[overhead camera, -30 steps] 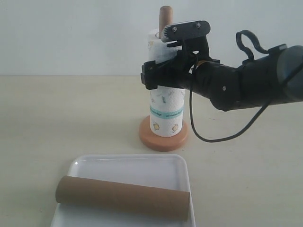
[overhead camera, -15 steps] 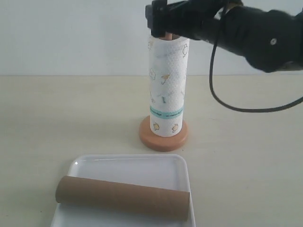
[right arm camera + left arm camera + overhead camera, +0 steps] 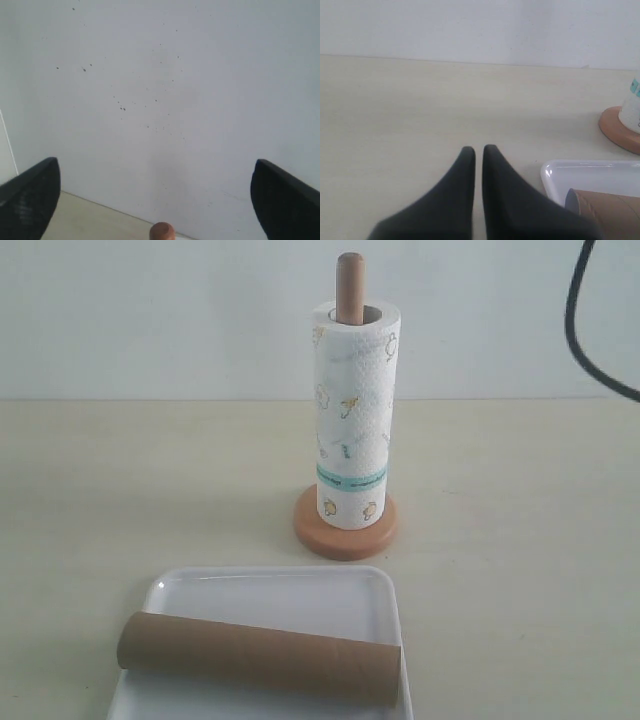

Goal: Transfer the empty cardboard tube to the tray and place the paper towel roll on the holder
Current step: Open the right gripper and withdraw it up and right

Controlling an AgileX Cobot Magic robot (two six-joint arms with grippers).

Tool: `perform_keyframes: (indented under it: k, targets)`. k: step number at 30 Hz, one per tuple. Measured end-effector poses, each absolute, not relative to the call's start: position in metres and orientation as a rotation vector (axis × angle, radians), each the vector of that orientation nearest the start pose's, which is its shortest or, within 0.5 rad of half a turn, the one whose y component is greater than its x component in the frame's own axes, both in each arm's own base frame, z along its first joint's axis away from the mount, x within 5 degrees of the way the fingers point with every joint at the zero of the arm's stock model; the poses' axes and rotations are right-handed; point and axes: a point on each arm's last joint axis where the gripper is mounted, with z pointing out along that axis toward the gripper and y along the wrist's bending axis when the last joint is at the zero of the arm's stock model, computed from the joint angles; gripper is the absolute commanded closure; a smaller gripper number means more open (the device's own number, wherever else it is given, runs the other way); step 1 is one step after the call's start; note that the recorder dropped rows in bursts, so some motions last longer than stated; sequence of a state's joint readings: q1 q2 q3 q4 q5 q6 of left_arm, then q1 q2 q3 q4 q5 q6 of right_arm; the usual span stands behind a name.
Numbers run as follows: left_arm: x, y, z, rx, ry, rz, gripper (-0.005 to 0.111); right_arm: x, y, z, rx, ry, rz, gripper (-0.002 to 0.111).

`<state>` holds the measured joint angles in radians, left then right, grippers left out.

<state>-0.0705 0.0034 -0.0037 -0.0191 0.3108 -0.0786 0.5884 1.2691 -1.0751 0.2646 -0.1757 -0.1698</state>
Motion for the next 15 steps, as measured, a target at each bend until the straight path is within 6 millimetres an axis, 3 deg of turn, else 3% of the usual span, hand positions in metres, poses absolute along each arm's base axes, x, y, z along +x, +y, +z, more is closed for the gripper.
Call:
perform_keyframes:
  k: [11,13,15]
  targets:
    - [0.054,-0.004,0.186,-0.019,1.796,-0.125,0.102,0.225,0.148,0.421,-0.393,1.493,0.5,0.014]
    - [0.054,-0.004,0.186,-0.019,1.796,-0.125,0.102,0.225,0.149,0.419,-0.404,1.515,0.501,0.024]
    - [0.054,-0.004,0.186,-0.019,1.796,-0.125,0.102,0.224,0.149,0.416,-0.423,1.541,0.497,0.041]
